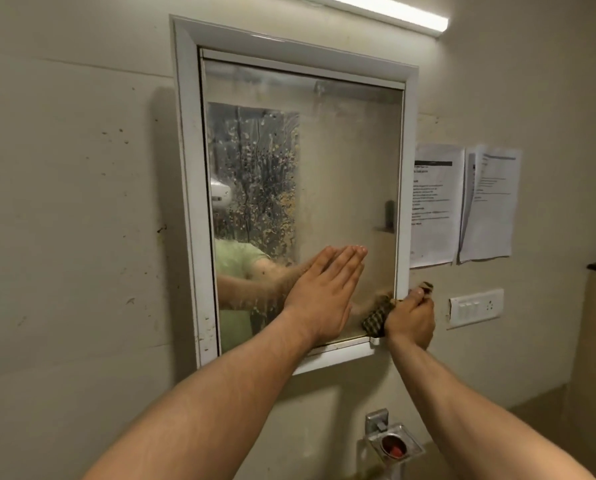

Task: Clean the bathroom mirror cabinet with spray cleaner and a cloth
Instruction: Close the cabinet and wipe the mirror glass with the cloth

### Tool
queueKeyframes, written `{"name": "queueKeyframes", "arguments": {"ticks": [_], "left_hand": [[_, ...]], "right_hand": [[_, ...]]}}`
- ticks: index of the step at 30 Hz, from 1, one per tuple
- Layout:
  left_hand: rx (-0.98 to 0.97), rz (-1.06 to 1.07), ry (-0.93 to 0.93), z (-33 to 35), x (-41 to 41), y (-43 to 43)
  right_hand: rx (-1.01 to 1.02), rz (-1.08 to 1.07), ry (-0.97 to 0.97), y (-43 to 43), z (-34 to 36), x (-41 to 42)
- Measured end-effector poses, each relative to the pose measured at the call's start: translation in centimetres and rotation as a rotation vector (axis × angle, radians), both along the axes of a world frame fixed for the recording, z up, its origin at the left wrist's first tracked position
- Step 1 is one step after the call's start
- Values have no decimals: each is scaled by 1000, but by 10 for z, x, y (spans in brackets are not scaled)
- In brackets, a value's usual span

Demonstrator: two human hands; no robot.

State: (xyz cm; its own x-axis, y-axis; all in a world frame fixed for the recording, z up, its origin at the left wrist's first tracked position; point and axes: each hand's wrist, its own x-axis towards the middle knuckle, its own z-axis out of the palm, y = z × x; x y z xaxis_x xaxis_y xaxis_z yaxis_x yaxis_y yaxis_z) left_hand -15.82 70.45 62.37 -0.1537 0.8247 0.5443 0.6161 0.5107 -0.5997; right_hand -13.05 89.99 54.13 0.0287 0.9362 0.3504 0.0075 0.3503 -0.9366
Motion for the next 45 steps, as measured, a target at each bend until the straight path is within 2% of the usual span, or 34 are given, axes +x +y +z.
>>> {"name": "queueKeyframes", "arguments": {"ticks": [2,6,8,11,13,15,20,24,27,31,35,38,41,45], "left_hand": [[-6,-13,-3,-3,-2,-7],[-47,-44,5,-7,-10,-22],[-63,-50,11,-11,-13,-28],[-67,-52,19,-16,-13,-38],[-26,-80,-8,-19,-10,-47],[31,-117,-11,-20,-10,-58],[128,-169,36,-13,-11,-87],[239,-178,35,4,-13,-108],[368,-110,25,29,-15,-122],[548,-69,-19,73,-29,-149],[599,-55,-85,106,-41,-171],[582,-87,-108,109,-49,-177],[556,-127,-122,96,-56,-181],[588,-120,-44,77,-69,-192]], "right_hand": [[-63,-27,-31,4,21,-4],[26,-50,60,5,80,-12],[23,-83,34,2,62,-11],[-123,-140,-99,-9,17,-7],[-207,-158,-148,-16,13,-3],[-202,-182,-195,-26,20,-2],[83,-207,-351,-77,2,3],[395,-55,-428,-96,-10,24],[462,136,-239,-99,30,35],[544,209,155,-143,150,31],[792,176,427,-200,273,23],[905,263,508,-243,341,12],[1052,350,417,-270,360,-8],[1199,371,206,-273,317,-40]]}}
